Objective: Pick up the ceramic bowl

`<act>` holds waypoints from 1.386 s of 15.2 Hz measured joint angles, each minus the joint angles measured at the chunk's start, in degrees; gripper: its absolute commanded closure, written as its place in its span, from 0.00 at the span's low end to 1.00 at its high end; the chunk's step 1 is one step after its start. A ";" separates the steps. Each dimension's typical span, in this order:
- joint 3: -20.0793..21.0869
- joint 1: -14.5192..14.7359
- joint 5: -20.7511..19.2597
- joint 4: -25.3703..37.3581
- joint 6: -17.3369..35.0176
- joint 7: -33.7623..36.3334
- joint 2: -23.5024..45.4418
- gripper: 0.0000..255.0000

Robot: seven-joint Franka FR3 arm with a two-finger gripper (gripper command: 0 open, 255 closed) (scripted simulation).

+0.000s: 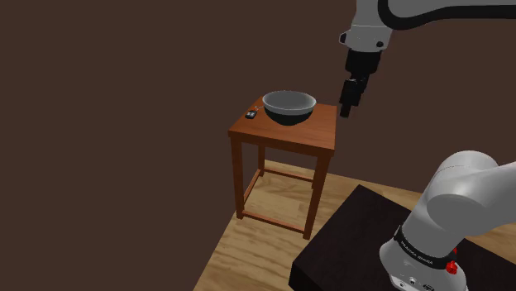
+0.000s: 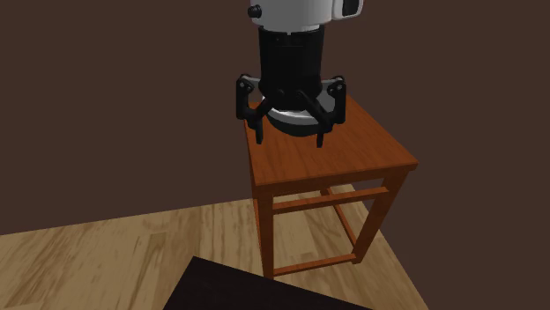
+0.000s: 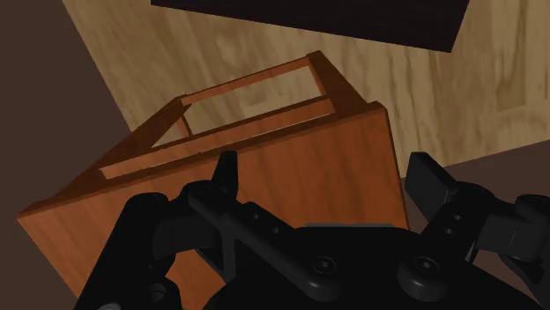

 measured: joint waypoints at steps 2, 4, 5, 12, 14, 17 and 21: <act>0.44 0.08 0.27 0.64 0.42 0.54 0.98 0.00; 1.50 0.17 0.82 3.09 1.57 1.96 4.33 0.00; 2.28 0.26 1.20 4.48 2.48 2.97 6.50 0.00; 6.77 0.25 1.96 16.82 5.44 9.48 20.73 0.00; 8.06 0.30 1.81 20.04 6.03 11.55 24.28 0.00; 9.76 0.22 0.92 27.31 6.18 14.45 31.29 0.00; 11.02 0.40 0.00 32.17 6.40 16.94 36.18 0.00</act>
